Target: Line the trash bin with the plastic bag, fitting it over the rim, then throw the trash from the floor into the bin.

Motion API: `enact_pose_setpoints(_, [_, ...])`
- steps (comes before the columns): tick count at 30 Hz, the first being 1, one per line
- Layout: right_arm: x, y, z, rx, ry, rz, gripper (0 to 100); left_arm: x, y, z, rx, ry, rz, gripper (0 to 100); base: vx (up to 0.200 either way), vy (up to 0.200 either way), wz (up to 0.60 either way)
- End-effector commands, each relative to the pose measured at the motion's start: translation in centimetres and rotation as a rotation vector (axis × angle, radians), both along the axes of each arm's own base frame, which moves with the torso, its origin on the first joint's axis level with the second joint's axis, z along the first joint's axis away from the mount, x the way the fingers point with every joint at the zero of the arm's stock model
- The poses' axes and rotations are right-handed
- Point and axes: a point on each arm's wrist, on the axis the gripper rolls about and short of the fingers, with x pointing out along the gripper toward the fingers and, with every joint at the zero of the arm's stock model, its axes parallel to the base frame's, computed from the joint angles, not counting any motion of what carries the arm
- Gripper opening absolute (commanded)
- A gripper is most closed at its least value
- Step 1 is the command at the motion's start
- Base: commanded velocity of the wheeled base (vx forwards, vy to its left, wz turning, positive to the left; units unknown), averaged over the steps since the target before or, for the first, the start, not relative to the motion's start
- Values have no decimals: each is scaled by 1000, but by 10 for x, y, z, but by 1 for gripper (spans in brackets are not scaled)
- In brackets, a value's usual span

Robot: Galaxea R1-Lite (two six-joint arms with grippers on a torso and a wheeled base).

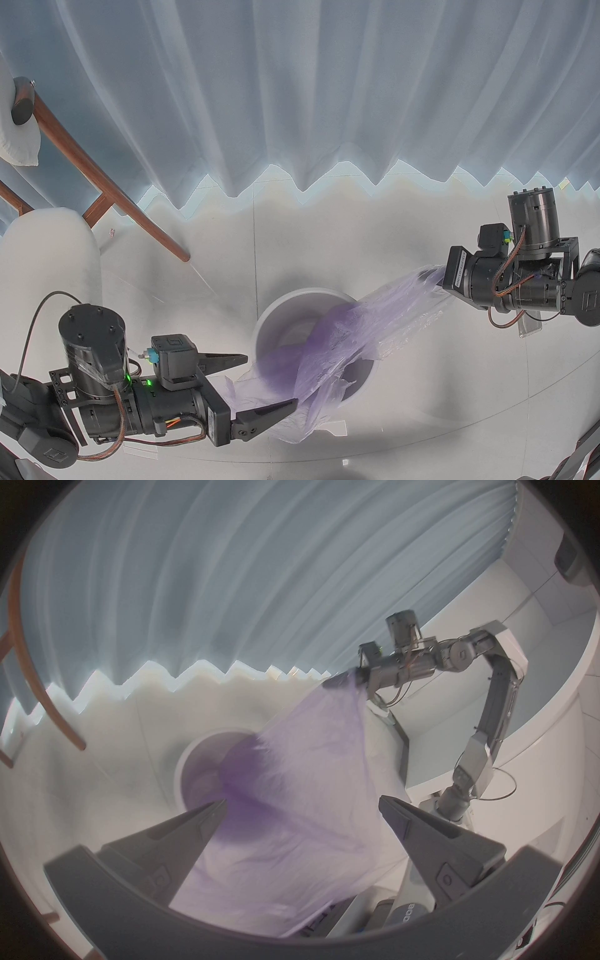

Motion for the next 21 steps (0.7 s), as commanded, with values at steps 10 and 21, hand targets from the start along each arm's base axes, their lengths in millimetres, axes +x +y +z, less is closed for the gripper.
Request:
enact_pose_setpoints(10, [5,-7,0,4,1,-33,0,-13,44,-39,136,95,213,100,0,0,0])
enact_pose_setpoints(21, [9,-15,-1,4,4,-62,0,-22,51,-39,140,93,251,100,0,0,0])
